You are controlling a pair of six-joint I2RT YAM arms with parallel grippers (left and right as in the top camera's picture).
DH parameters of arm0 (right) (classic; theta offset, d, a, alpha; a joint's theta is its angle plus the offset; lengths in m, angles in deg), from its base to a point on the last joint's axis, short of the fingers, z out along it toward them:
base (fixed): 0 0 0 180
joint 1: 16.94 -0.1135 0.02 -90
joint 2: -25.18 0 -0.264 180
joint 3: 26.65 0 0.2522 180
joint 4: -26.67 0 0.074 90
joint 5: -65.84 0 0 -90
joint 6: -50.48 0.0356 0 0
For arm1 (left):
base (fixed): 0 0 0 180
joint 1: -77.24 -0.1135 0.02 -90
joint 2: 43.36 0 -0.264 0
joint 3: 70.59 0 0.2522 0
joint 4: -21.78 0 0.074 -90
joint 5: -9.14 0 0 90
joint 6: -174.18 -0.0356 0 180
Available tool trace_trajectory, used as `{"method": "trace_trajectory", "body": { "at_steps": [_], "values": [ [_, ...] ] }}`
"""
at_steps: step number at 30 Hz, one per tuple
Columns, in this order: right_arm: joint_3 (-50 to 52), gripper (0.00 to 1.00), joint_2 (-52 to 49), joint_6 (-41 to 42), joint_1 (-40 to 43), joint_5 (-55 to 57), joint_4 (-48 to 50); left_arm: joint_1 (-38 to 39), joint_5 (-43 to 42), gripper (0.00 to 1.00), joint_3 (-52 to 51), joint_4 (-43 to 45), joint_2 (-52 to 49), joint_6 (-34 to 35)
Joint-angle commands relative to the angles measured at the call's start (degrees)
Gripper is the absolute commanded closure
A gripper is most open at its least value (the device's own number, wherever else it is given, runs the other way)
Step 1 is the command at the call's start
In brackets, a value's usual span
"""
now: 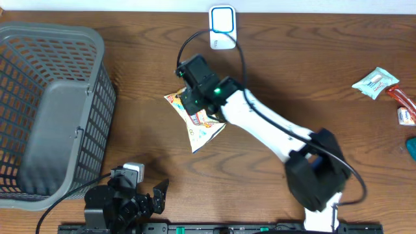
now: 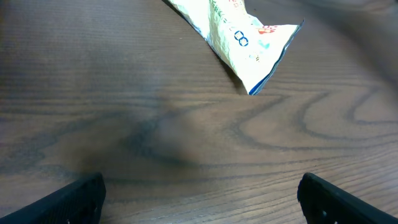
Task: Scan the item barcode
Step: 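Move the right gripper over the yellow snack bag and grasp it, then lift and rotate the yellow snack bag with the right gripper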
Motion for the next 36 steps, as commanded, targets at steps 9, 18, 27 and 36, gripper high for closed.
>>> {"method": "trace_trajectory", "body": {
  "at_steps": [9, 18, 27, 36],
  "values": [
    [-0.37, 0.99, -9.4, -0.83, 0.55, 4.24, -15.56, 0.22, -0.5, 0.02, 0.0, -0.63, 0.09, 0.04],
    [-7.82, 0.99, -8.79, 6.78, 5.09, 19.91, -24.65, 0.22, -0.5, 0.01, 0.0, -0.63, 0.09, 0.04],
    [-22.1, 0.99, -2.8, 3.04, 7.41, -1.11, -32.48, 0.22, -0.5, 0.01, 0.0, -0.63, 0.09, 0.04],
    [-9.79, 0.99, -5.27, 3.1, 5.66, -5.4, -25.79, 0.22, -0.5, 0.01, 0.0, -0.63, 0.09, 0.04]
  ]
}}
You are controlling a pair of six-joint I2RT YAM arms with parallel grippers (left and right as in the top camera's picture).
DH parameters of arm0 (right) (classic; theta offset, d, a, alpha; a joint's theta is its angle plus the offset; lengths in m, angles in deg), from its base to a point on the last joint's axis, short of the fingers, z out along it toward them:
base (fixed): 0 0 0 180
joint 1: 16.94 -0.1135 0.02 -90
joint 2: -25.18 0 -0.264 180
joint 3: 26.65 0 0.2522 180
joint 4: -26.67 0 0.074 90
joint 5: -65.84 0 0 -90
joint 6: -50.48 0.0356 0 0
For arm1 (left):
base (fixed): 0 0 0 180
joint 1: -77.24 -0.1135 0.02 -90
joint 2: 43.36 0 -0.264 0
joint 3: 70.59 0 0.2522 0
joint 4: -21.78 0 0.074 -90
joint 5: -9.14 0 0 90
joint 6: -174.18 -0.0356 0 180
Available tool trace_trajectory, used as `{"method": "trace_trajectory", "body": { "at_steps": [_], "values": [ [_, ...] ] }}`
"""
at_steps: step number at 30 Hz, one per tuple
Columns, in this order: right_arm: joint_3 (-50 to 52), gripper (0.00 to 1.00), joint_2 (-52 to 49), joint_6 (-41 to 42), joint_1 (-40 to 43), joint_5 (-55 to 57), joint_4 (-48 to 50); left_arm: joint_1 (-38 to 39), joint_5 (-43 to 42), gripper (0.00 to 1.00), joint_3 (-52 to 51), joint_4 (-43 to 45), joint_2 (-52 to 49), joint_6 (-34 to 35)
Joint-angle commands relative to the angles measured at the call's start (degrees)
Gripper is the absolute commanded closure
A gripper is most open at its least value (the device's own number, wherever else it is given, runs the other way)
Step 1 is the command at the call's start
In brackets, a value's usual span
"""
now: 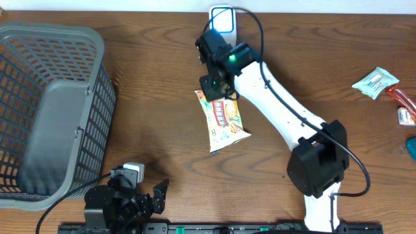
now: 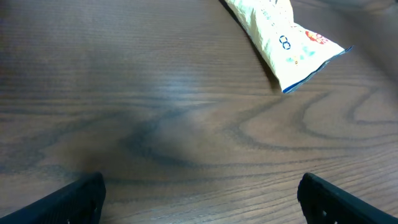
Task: Scan the item barcode
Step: 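Lift and rotate the yellow snack bag with the right gripper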
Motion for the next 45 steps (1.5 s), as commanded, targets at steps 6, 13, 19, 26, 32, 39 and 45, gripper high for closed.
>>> {"method": "trace_trajectory", "body": {
  "at_steps": [6, 13, 19, 26, 32, 39, 45],
  "values": [
    [16.5, 0.99, -4.24, 3.69, -1.49, -2.36, 6.69, 0.22, -0.48, 0.02, 0.0, -0.66, 0.09, 0.04],
    [15.96, 0.99, -2.84, -0.09, -1.42, -2.32, 3.23, 0.22, -0.48, 0.01, 0.0, -0.63, 0.09, 0.04],
    [10.08, 0.99, 4.44, -0.31, -1.22, -2.29, -3.96, 0.22, -0.48, 0.01, 0.0, -0.63, 0.09, 0.04],
    [11.98, 0.99, 8.85, -0.28, -1.31, 0.63, -7.65, 0.22, -0.48, 0.01, 0.0, -0.66, 0.09, 0.04],
    [30.53, 0.99, 8.11, 6.4, -1.22, 2.27, 2.38, 0.22, -0.48, 0.01, 0.0, -0.63, 0.09, 0.04],
    [37.99, 0.99, 8.26, 15.13, -0.46, 10.32, 6.49, 0.22, -0.48, 0.01, 0.0, -0.63, 0.09, 0.04],
    [29.29, 0.99, 9.57, 16.26, 2.6, 13.46, -0.09, 0.22, -0.48, 0.01, 0.0, -0.66, 0.09, 0.04]
  ]
}}
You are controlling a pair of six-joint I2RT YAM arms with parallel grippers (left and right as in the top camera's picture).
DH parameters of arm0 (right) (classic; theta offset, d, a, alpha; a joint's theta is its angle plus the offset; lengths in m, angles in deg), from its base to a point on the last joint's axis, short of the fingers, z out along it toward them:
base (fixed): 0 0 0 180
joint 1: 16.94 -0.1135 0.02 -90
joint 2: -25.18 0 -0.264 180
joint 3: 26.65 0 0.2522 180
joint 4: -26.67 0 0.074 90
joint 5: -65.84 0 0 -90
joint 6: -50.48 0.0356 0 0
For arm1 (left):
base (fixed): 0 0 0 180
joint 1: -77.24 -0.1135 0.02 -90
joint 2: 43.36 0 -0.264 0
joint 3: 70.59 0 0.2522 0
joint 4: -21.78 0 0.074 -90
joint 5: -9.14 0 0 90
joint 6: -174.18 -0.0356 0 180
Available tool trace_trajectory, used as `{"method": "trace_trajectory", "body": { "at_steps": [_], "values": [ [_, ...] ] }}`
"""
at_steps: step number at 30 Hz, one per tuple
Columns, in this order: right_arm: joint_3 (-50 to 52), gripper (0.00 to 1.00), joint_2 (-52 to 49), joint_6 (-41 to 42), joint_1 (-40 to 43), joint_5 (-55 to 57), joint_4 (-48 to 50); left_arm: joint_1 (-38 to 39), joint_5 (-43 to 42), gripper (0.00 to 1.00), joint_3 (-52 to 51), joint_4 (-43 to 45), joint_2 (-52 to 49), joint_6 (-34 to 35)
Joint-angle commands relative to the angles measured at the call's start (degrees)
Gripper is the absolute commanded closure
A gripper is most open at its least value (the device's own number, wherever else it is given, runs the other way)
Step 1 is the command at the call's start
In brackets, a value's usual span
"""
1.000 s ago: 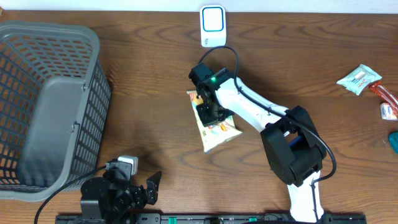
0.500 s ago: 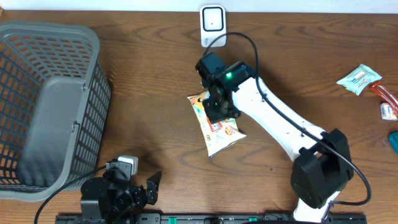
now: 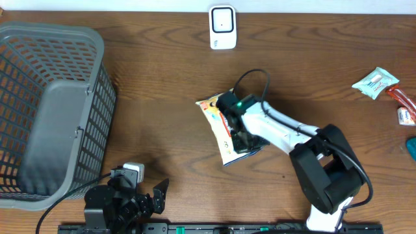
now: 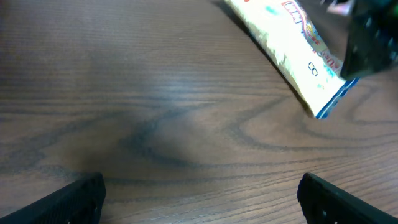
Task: Scan the item barcode
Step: 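Lift and rotate the yellow snack bag with the right gripper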
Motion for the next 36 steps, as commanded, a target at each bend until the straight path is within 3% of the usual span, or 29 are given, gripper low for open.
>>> {"method": "trace_trajectory", "body": {
  "at_steps": [1, 5, 7, 9, 10, 12, 14, 20, 27, 34, 36],
  "values": [
    [-7.21, 0.99, 1.18, 2.69, 2.47, 3.98, -2.49, 0.22, -0.5, 0.01, 0.0, -0.66, 0.11, 0.04],
    [-14.03, 0.99, 2.36, 1.44, 2.91, 2.19, -4.59, 0.22, -0.5, 0.01, 0.0, -0.63, 0.11, 0.04],
    [-15.56, 0.91, 2.67, -2.14, 2.62, -1.57, -4.15, 0.22, -0.5, 0.01, 0.0, -0.66, 0.11, 0.04],
    [-15.39, 0.51, 2.51, -9.05, 1.27, -5.01, -2.34, 0.22, -0.5, 0.01, 0.0, -0.63, 0.11, 0.04],
    [-14.99, 0.36, 2.27, -11.32, 0.46, -4.79, -1.4, 0.22, -0.5, 0.01, 0.0, -0.66, 0.11, 0.04],
    [-13.35, 0.12, 2.1, -15.74, -1.66, -4.5, 1.92, 0.22, -0.5, 0.01, 0.0, -0.66, 0.11, 0.04],
    [-11.58, 0.04, 2.1, -16.7, -3.58, -4.02, 4.72, 0.22, -0.5, 0.01, 0.0, -0.63, 0.11, 0.04],
    [-4.63, 0.01, 2.1, -19.69, -9.14, 3.93, 14.75, 0.22, -0.5, 0.01, 0.0, -0.63, 0.11, 0.04],
    [2.82, 0.01, 0.24, -19.67, -14.14, 24.52, 28.81, 0.22, -0.5, 0.01, 0.0, -0.63, 0.11, 0.04],
    [3.21, 0.11, -9.18, -19.98, -12.81, 27.32, 28.15, 0.22, -0.5, 0.01, 0.0, -0.66, 0.11, 0.04],
    [3.02, 0.23, -11.8, -19.69, -12.46, 26.25, 24.02, 0.22, -0.5, 0.01, 0.0, -0.63, 0.11, 0.04]
  ]
}}
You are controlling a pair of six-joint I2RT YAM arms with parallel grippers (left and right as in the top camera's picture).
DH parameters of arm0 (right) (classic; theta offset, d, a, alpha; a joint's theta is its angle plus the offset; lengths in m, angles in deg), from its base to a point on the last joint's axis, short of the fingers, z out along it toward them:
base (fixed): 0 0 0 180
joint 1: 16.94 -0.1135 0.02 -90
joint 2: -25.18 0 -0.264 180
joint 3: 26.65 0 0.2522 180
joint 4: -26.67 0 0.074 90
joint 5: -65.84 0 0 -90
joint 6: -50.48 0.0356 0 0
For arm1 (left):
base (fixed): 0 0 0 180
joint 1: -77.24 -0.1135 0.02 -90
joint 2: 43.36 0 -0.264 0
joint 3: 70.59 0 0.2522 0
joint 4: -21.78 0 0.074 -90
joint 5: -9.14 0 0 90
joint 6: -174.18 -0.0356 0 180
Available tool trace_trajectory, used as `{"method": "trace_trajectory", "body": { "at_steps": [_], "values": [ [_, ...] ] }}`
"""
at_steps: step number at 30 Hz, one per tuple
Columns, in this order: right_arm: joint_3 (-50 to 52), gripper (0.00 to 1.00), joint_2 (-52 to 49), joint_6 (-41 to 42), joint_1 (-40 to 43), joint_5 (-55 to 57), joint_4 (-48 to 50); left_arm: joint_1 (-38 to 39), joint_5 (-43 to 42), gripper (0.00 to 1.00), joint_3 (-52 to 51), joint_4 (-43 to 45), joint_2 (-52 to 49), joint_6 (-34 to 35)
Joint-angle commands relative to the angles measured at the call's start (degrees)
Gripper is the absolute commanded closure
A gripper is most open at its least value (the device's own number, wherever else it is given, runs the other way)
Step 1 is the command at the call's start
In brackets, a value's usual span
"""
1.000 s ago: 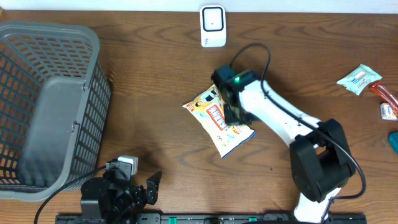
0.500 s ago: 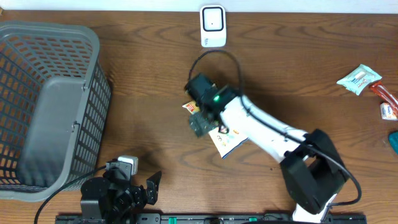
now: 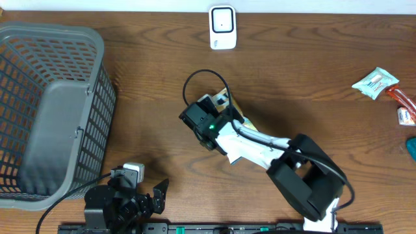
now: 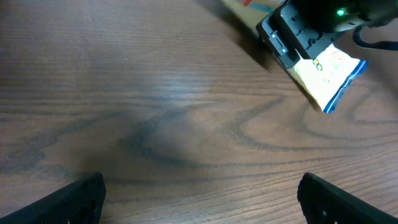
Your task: Scan the item barcode
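Note:
The snack packet (image 3: 225, 99) lies low over the table's middle, mostly covered by my right arm. My right gripper (image 3: 207, 125) is on it, apparently shut; its fingers are hidden under the wrist. In the left wrist view the packet's blue-edged end (image 4: 329, 70) sticks out from under the right gripper's black head (image 4: 297, 30). The white barcode scanner (image 3: 222, 27) stands at the table's far edge, well away from the packet. My left gripper (image 3: 156, 194) rests at the near left edge, open and empty (image 4: 202, 190).
A large grey mesh basket (image 3: 97, 45) fills the left side. Small packets (image 3: 375, 82) and other items (image 3: 404, 107) lie at the far right edge. Bare wood stretches between the basket and the arm.
My right gripper has moved left and slightly away from me, from the packet's near end to left of centre. The packet now sits mostly beneath the arm. The left arm is unchanged.
My right gripper first held the packet in the table's middle, below the scanner. Then it was right in front of the scanner with the packet hanging toward me. Later gripper and packet were back mid-table, and now they are further left.

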Motion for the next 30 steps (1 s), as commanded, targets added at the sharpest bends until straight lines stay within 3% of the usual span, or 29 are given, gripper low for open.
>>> {"method": "trace_trajectory", "body": {
  "at_steps": [1, 2, 3, 4, 6, 7, 11, 15, 21, 25, 30],
  "values": [
    [2.36, 0.37, -8.74, 0.42, 1.31, -1.51, -7.63, 0.22, -0.5, 0.01, 0.0, -0.63, 0.11, 0.04],
    [2.36, 0.48, -9.22, 0.94, 1.31, -3.56, -9.2, 0.22, -0.5, 0.01, 0.0, -0.63, 0.11, 0.04],
    [2.36, 0.71, -9.66, 1.01, 1.31, -6.34, -10.36, 0.22, -0.5, 0.01, 0.0, -0.63, 0.11, 0.04],
    [2.36, 0.82, -9.66, 1.03, 1.42, -9.2, -11.21, 0.22, -0.5, 0.02, 0.0, -0.63, 0.11, 0.04],
    [2.27, 0.97, -9.62, 2.32, 1.88, -13.18, -12.46, 0.22, -0.5, 0.01, 0.0, -0.63, 0.11, 0.04],
    [1.9, 0.99, -9.53, 3.43, 2.32, -15.13, -13.55, 0.22, -0.5, 0.01, 0.0, -0.63, 0.11, 0.04],
    [-1.07, 0.99, -9.27, 3.1, 4.35, -22.23, -17.16, 0.22, -0.5, 0.01, 0.0, -0.63, 0.11, 0.04],
    [-10.91, 0.99, -6.71, -3.02, 6.67, -31.78, -25.33, 0.22, -0.5, 0.01, 0.0, -0.63, 0.11, 0.04],
    [-24.22, 0.99, -0.28, -18.58, 12.39, -60.96, -33.62, 0.22, -0.5, 0.01, 0.0, -0.66, 0.11, 0.04],
    [-24.39, 0.99, 1.16, -26.38, 18.71, -83.32, -36.2, 0.22, -0.5, 0.01, 0.0, -0.66, 0.11, 0.04],
    [-18.47, 0.99, -0.39, -34.18, 25.51, -101.92, -36.76, 0.22, -0.5, 0.01, 0.0, -0.66, 0.11, 0.04]
  ]
}}
